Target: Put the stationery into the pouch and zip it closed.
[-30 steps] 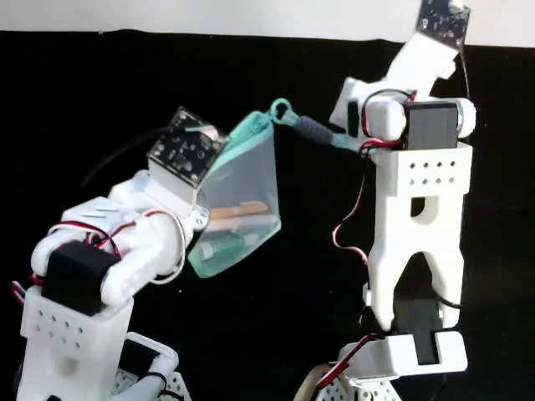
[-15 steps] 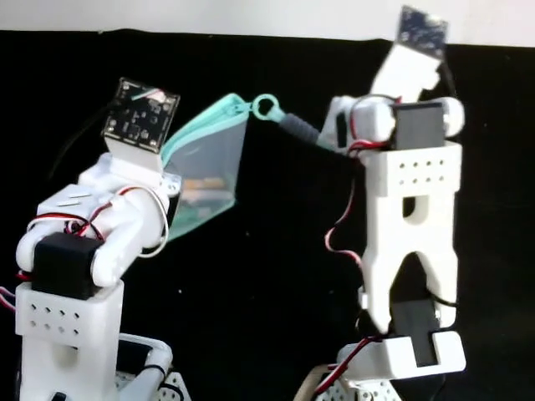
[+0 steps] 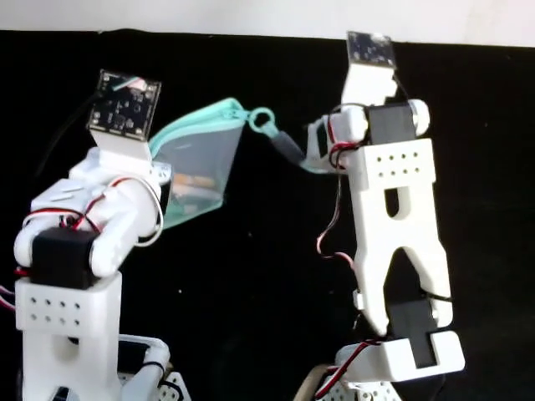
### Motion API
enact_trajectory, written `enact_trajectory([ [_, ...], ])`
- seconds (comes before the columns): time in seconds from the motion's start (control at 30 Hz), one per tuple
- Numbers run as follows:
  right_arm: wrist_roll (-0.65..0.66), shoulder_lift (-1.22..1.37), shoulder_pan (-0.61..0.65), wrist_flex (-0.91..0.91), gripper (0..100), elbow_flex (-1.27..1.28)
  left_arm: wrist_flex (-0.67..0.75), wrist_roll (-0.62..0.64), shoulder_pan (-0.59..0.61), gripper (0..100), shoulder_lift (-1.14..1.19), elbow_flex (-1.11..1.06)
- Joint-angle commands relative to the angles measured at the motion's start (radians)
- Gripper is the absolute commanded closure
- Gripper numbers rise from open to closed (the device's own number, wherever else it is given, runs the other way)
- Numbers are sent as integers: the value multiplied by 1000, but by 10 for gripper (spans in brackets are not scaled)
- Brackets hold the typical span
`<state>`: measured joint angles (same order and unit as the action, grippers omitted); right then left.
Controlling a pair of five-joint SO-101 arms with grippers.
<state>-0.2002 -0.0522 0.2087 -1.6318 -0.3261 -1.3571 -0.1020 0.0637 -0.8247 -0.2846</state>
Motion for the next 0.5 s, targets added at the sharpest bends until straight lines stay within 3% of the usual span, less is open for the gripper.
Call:
enact_trajectory([
  [0.0, 57, -10, 24, 99, 606, 10, 77, 23, 58, 993, 31, 19],
  [0.17, 190, -10, 68, 231, 606, 12, 152, 52, 94, 993, 96, 21],
  [0.47, 172, -15, 64, 309, 606, 5, 164, 61, 154, 993, 148, 205],
])
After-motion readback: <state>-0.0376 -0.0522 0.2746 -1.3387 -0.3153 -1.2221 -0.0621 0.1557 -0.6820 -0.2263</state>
